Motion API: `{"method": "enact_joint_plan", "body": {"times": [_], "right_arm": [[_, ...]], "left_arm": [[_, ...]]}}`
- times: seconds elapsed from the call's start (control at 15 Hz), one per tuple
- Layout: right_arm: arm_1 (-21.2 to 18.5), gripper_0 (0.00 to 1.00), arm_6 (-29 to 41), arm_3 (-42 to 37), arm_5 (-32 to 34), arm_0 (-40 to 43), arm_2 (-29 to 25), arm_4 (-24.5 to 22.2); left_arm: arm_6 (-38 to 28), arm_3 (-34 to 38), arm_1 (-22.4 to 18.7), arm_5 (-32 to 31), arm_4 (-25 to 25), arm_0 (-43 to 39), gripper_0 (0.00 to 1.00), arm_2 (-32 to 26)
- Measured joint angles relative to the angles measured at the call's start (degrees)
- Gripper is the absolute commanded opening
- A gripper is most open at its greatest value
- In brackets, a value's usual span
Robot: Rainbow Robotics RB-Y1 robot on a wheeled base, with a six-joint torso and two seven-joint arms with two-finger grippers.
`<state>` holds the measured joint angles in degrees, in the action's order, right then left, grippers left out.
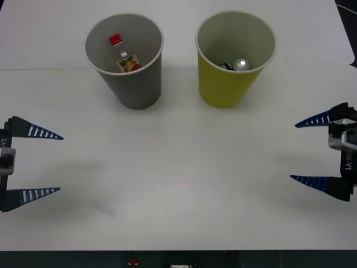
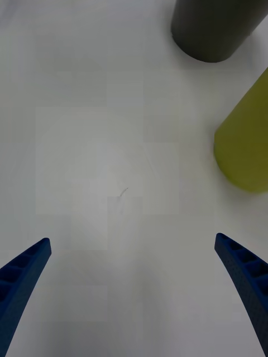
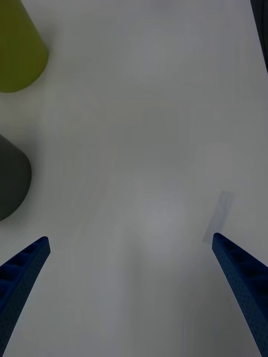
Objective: Put the can into the green bin and the plastic bottle into the gray bin
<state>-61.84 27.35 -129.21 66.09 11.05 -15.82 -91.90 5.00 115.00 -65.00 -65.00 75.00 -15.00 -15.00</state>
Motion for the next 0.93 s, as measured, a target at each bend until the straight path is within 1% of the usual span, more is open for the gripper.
{"method": "enact_joint_plan", "body": {"times": [0.2,0.4,0.93], "right_arm": [[-4.3,1.00,-1.4,0.4,-2.6,2.2,-0.2,2.8],[-6.6,1.00,-2.3,0.4,-3.5,3.5,-0.4,4.3],[-6.6,1.00,-4.2,0.4,-3.4,3.8,-0.4,4.8]], "left_arm": [[0.0,0.0,0.0,0.0,0.0,0.0,1.00,0.0],[0.0,0.0,0.0,0.0,0.0,0.0,1.00,0.0],[0.0,0.0,0.0,0.0,0.0,0.0,1.00,0.0]]}}
